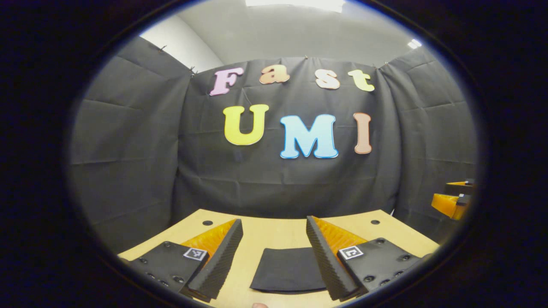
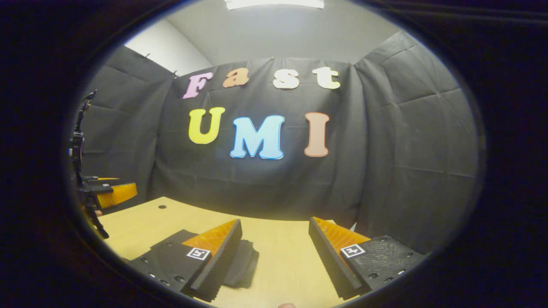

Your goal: Grasp the waist and the cuffs of the jeans and fold them to make the two legs overlap; first hold the waist and fold one-third of the jeans toward the cuffs, then hold the cuffs and fold the remaining one-third in the same direction to finish folding.

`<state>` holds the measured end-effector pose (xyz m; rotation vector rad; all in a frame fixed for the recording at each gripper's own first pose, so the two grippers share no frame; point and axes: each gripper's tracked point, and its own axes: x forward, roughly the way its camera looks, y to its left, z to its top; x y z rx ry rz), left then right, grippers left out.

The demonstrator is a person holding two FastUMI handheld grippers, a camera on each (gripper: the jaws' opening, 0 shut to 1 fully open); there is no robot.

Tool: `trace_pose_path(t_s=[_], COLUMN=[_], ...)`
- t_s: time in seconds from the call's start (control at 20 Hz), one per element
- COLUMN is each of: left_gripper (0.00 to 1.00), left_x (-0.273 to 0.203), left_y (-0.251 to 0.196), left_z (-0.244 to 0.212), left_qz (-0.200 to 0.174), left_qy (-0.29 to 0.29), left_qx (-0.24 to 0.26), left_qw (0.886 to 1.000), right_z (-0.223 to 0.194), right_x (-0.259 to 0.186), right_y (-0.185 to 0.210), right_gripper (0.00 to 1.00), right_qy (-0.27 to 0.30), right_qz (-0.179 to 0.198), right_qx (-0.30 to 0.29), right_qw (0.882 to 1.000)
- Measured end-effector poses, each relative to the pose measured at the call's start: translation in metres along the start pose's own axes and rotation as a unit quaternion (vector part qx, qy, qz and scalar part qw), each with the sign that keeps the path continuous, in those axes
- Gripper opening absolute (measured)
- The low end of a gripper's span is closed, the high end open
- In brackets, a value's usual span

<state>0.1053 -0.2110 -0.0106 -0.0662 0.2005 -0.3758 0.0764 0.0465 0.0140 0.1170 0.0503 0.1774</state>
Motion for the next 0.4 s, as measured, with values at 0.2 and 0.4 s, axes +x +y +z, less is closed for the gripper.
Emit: trace_pose_path(t_s=[0.2, 0.4], left_gripper=[0.95, 0.97], left_x=[-0.004, -0.011], left_y=[0.000, 0.001], left_z=[0.004, 0.011], left_qz=[-0.005, -0.013], left_qy=[0.001, -0.015], left_qx=[-0.008, -0.006], left_qw=[1.000, 1.000], right_z=[-0.001, 0.007], right_x=[-0.008, -0.016], right_y=[-0.004, 0.000], right_gripper=[0.94, 0.94], right_qy=[0.003, -0.006], right_qz=[-0.015, -0.019], right_qx=[-0.002, 0.018], right_qw=[1.000, 1.000])
